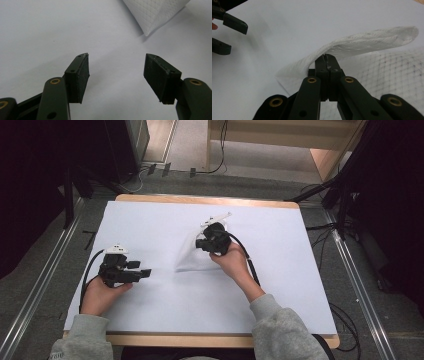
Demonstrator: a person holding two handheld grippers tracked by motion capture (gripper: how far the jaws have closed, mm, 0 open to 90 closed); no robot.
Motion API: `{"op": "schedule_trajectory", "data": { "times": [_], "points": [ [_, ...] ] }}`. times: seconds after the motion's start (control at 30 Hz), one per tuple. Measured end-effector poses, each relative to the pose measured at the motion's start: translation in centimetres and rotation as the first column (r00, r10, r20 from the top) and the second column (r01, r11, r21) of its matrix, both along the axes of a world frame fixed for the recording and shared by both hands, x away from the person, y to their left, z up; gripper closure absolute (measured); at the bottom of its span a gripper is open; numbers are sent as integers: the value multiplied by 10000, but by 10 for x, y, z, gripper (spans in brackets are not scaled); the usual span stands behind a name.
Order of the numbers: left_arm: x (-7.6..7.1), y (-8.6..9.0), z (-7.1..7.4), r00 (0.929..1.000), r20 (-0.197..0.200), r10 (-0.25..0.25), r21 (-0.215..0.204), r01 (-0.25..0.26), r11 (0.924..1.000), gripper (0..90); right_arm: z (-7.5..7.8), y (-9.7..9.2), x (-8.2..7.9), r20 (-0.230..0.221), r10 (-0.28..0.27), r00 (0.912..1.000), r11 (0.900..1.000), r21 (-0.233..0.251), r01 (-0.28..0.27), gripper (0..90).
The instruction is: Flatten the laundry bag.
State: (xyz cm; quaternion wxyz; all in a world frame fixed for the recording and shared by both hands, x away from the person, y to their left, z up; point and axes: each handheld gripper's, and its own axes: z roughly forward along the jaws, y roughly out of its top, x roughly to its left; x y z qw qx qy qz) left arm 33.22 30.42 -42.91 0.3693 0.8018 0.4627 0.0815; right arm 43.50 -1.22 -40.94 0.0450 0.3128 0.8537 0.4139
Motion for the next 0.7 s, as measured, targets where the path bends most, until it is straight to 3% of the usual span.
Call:
{"op": "schedule_trajectory", "data": {
  "times": [0.2,0.3,0.43,0.53,0.7],
  "points": [
    [-4,6,0,9999,-44,120,3,-120,9999,380,-1,6,5,-196,133,9997,9999,83,-131,900],
    [-4,7,1,9998,-31,213,4,-213,9998,379,1,3,6,-308,73,9995,9994,348,-62,900],
    [-4,6,2,9998,-21,196,-25,-196,9998,379,2,8,3,-133,233,9996,9985,501,-226,900],
    [-5,4,2,9999,2,116,23,-116,9999,378,1,22,-3,9,524,9986,9979,390,-524,900],
    [-4,7,2,9998,-9,187,-52,-187,9998,378,3,8,3,40,214,9998,9996,187,-215,874]
  ]
}}
